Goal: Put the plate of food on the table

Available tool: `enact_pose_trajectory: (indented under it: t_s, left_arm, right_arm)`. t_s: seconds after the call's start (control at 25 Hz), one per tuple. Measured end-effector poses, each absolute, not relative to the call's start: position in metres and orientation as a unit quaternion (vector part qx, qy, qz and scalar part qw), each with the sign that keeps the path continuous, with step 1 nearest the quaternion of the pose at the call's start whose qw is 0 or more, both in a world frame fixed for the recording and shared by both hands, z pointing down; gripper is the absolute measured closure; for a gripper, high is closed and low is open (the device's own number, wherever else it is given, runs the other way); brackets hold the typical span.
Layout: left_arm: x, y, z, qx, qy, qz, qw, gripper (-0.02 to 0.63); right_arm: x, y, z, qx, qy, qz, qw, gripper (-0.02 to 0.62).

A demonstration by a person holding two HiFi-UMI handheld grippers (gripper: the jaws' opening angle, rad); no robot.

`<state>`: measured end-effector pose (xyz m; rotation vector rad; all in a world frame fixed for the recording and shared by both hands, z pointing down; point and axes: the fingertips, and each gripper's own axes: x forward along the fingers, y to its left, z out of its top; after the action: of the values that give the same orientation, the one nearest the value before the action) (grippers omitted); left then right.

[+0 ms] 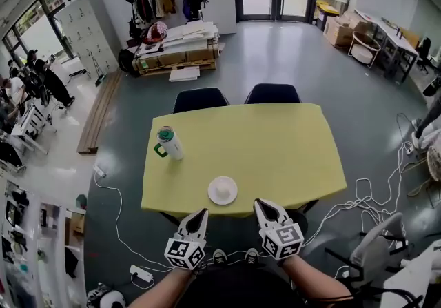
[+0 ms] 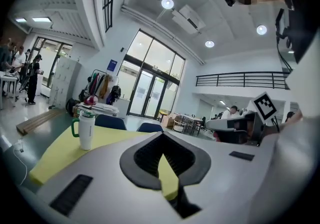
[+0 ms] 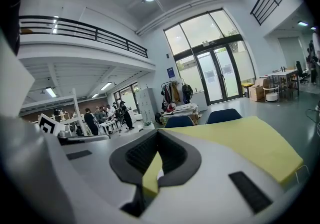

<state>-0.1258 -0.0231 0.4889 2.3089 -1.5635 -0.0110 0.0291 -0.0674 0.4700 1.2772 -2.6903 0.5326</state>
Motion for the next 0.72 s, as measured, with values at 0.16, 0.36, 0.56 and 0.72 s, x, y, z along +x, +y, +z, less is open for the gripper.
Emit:
enact_pose_trajectory:
  t_s: [0.16,0.36,0.56,0.72]
  left_arm:
    - [-0.122,-0.014,0.483,0.820,-0.549,-0.006,0.164,0.598]
    - [-0.120,-0.010,0.476,0.823,-0.546,-0.005,0.158,0.598]
    - [-0.121,-0.009,0.471,0.826,-0.543,-0.002,0.154,0.598]
    - [-0.119,-0.008,0.472,0.828,-0.539,-0.001,0.154,0.598]
  right_arm:
    - [0.023,-0.057,0.467,0.414,-0.892,0.171,0.059,0.581]
    - [0.021,-0.053,0.463,0.412,-0.894,0.162,0.064,0.581]
    - [0.015,-0.050,0.459,0.408,-0.898,0.149,0.073,0.581]
    - [0.015,-0.046,0.460,0.410,-0.897,0.148,0.074,0.583]
